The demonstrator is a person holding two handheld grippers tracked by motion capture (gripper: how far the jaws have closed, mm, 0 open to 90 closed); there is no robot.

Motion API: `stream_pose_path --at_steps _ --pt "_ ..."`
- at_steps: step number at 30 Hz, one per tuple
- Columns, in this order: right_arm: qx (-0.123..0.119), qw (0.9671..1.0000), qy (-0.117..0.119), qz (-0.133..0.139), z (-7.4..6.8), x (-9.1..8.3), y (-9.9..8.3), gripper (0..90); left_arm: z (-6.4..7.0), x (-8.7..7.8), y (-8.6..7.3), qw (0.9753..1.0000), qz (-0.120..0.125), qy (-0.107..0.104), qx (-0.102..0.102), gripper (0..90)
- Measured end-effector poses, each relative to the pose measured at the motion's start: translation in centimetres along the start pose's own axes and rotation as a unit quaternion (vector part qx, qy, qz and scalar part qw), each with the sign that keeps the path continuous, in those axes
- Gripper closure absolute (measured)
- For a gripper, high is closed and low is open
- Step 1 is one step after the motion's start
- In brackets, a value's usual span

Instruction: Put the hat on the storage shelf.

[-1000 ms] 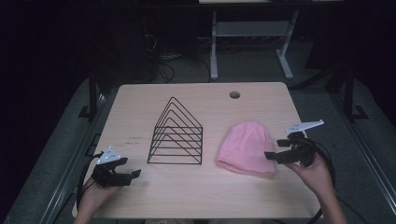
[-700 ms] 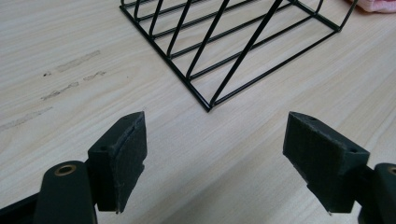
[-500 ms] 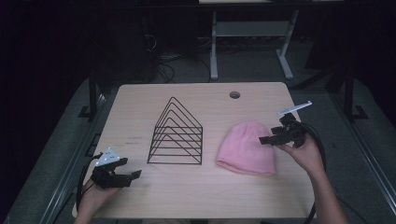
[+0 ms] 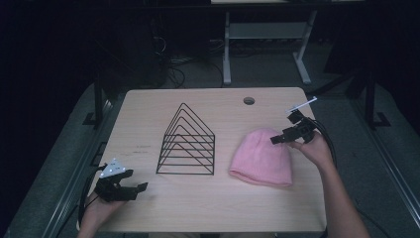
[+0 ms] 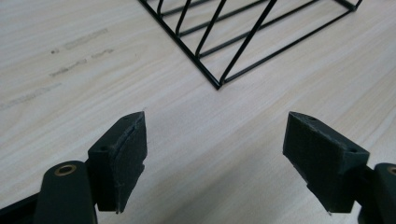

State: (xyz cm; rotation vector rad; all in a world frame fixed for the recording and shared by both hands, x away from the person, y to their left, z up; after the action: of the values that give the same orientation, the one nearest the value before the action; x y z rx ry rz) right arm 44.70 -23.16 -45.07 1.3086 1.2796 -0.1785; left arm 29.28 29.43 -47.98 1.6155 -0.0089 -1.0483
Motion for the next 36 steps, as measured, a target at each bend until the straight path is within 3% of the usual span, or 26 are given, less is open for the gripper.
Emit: stream_pose_path --at_steps 3,12,15,26,36 --pt "-0.001 0.9999 -0.006 -0.015 0.4 0.8 0.2 21.8 0.0 0.0 0.0 1.0 -0.001 0.0 0.002 22.0" --pt "0.019 0.9996 -0.011 -0.02 1.7 1.7 0.6 23.9 0.1 0.1 0.0 1.0 -0.003 -0.002 0.006 22.0" --pt "0.026 0.9993 -0.012 -0.024 2.2 2.0 0.5 33.3 0.0 0.1 0.0 1.0 -0.003 -0.001 0.008 21.9" --pt "0.029 0.9979 -0.002 -0.059 2.3 4.4 0.1 45.8 -0.1 0.1 -0.1 1.0 -0.005 0.0 0.006 21.9" --pt "0.032 0.9983 0.022 -0.044 1.5 4.1 0.0 72.8 0.0 0.2 0.0 0.9999 -0.007 0.003 0.012 22.0"
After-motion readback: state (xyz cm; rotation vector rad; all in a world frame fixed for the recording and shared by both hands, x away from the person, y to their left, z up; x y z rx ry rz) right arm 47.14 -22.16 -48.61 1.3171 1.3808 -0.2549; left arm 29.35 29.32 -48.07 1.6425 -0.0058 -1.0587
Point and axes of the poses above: each handheld gripper's, and its own axes: x roughly forward along the jaws, y roughly out of its top, z roughly to its right, the point moved 5 cm from there along x, roughly forward along the jaws, and after that the axes turned 6 degrees about z, right-handed, at the moved point
